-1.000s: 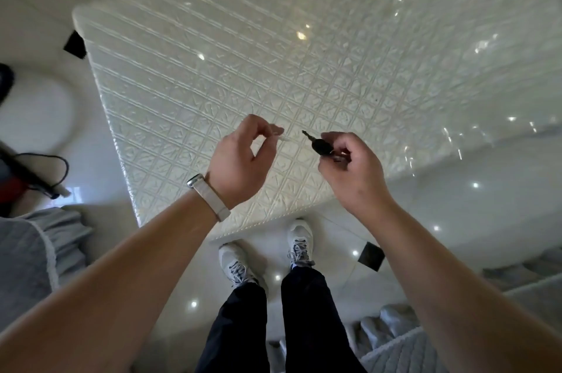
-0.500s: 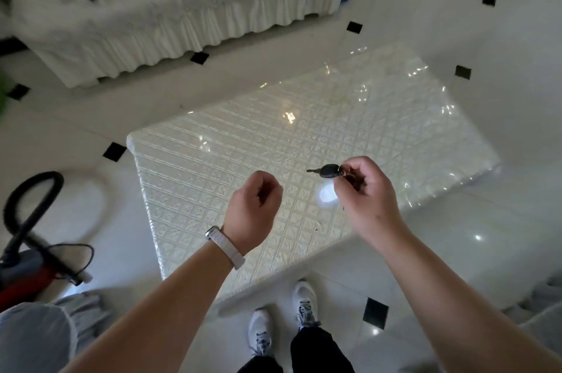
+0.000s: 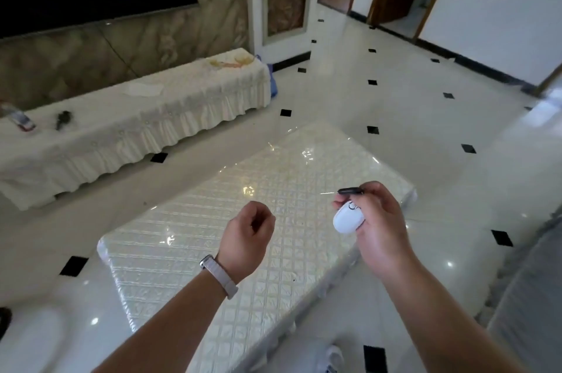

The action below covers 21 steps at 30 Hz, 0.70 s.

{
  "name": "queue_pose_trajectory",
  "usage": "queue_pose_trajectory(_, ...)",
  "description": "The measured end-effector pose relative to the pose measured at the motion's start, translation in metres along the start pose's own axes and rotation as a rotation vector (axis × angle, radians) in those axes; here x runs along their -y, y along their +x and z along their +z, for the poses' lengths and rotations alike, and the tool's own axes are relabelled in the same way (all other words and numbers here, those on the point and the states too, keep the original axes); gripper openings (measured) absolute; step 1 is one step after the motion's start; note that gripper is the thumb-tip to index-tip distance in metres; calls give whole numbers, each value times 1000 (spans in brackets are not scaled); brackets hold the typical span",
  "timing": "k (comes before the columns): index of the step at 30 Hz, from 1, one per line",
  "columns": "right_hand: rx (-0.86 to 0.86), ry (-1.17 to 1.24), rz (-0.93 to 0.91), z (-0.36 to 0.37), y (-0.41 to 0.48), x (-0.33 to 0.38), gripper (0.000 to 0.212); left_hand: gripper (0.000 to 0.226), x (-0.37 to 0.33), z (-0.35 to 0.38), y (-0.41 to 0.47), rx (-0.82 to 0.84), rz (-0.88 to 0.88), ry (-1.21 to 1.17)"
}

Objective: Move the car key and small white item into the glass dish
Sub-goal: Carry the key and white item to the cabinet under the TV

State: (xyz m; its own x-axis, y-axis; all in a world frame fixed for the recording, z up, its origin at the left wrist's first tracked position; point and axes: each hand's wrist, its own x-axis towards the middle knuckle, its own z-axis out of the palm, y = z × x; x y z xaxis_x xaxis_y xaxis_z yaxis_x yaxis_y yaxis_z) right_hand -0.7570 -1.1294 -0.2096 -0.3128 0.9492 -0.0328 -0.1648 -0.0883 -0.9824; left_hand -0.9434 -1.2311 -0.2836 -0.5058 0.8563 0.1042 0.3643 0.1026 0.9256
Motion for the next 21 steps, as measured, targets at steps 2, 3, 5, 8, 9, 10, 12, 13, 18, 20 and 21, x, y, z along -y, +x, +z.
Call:
queue_pose_trajectory(2, -27, 10, -3, -11, -10, 8, 9, 19, -13, 9, 1, 20, 28, 3)
queue_pose_trajectory(3, -43, 14, -4, -18, -15, 11, 6, 21, -20, 15, 1, 32, 37, 1)
queue_pose_trajectory(5, -80, 22, -3, -34, -21, 18, 5, 23, -34, 28, 1, 69, 51, -7)
queue_pose_trajectory(8, -135, 58, -5, -64, -25, 25, 6, 25, -54, 52, 4, 120, 89, -21)
queue_pose_trajectory(9, -148, 63, -14, -74, -25, 28, 5, 23, -61, 61, 6, 132, 103, -20)
queue_pose_trajectory(10, -160, 68, -25, -85, -23, 31, 2, 22, -68, 71, 8, 142, 117, -16)
queue_pose_trajectory(12, -179, 69, -31, -106, -18, 36, 11, 21, -80, 91, 14, 152, 139, -4)
queue_pose_trajectory(13, -180, 70, -25, -118, -15, 38, 14, 22, -87, 101, 17, 153, 142, -1)
queue_pose_trajectory(18, -123, -12, -3, -192, 8, 62, 5, 17, -130, 172, 37, 147, 139, -8)
queue_pose_trajectory(20, -115, -87, 4, -230, 18, 72, 8, 12, -152, 208, 45, 161, 155, -4)
queue_pose_trajectory(21, -112, -105, 9, -249, 24, 77, 8, 12, -162, 227, 49, 171, 173, 1)
